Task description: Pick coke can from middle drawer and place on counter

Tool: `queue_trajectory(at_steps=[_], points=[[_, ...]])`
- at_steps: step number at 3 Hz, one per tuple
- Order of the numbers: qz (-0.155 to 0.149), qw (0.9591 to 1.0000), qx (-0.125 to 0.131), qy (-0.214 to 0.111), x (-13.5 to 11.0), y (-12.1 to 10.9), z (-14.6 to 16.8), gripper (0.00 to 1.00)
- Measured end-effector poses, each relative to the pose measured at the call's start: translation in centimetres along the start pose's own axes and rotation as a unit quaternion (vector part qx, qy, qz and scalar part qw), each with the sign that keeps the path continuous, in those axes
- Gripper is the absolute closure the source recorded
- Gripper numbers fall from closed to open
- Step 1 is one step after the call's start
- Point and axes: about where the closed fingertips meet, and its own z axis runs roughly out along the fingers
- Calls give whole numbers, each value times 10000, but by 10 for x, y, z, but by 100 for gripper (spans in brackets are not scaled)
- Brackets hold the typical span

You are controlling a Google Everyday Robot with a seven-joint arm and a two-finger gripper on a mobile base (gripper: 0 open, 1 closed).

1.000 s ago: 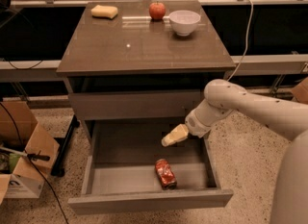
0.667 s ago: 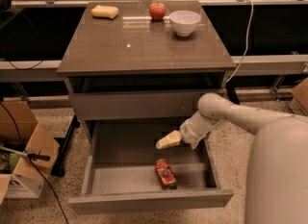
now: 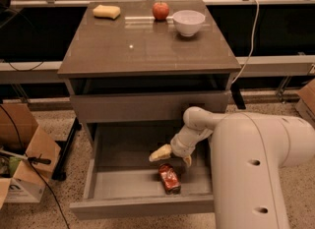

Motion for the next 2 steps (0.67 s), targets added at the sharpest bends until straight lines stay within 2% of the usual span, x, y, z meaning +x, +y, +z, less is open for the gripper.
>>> queue_trajectory(at_steps=[1, 2], points=[[213, 9992, 144, 320, 9, 5, 15, 0], [357, 9975, 234, 554, 20, 11, 25, 18]])
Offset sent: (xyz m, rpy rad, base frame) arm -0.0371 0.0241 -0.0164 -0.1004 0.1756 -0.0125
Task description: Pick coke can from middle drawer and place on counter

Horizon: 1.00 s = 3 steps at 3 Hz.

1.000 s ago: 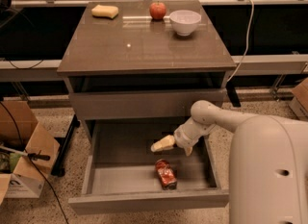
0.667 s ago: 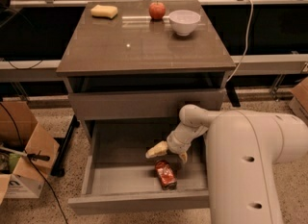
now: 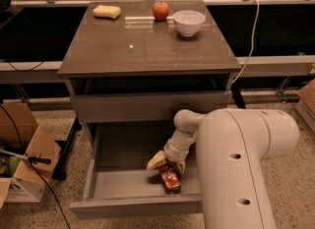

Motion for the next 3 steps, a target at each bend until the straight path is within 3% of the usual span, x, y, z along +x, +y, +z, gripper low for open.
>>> queue_trajectory(at_steps=[2, 3], points=[[369, 9991, 103, 189, 9, -3, 14, 64], [557, 9984, -97, 69, 13, -6, 7, 88]])
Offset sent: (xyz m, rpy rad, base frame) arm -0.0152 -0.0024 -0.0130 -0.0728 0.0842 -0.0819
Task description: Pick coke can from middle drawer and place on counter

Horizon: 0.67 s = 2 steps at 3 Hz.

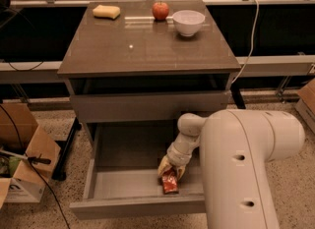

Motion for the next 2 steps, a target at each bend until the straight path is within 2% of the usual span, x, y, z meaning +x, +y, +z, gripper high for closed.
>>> queue_trajectory(at_steps=[1, 2], points=[[-182, 9908, -1037, -849, 12, 12, -54, 100], [-728, 9672, -1844, -1585, 23, 20, -132, 100]])
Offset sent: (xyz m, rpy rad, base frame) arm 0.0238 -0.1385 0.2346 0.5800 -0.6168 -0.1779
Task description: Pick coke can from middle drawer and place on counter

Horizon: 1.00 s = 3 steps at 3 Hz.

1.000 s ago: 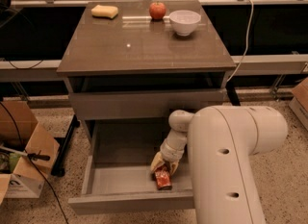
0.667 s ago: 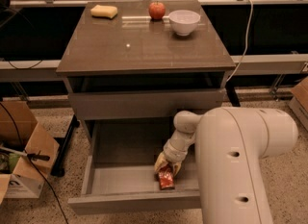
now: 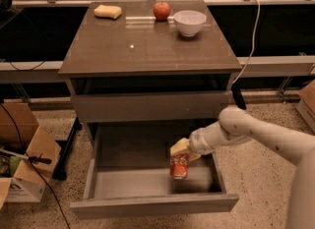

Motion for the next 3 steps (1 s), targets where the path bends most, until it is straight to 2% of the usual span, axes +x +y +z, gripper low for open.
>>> queue_trajectory(at_steps=[1, 2, 3], points=[[-815, 9938, -293, -703, -9, 21, -107, 100], [-1824, 9749, -83, -1277, -17, 62, -204, 100], [-2830, 9410, 424, -1806, -24, 119, -284, 100]])
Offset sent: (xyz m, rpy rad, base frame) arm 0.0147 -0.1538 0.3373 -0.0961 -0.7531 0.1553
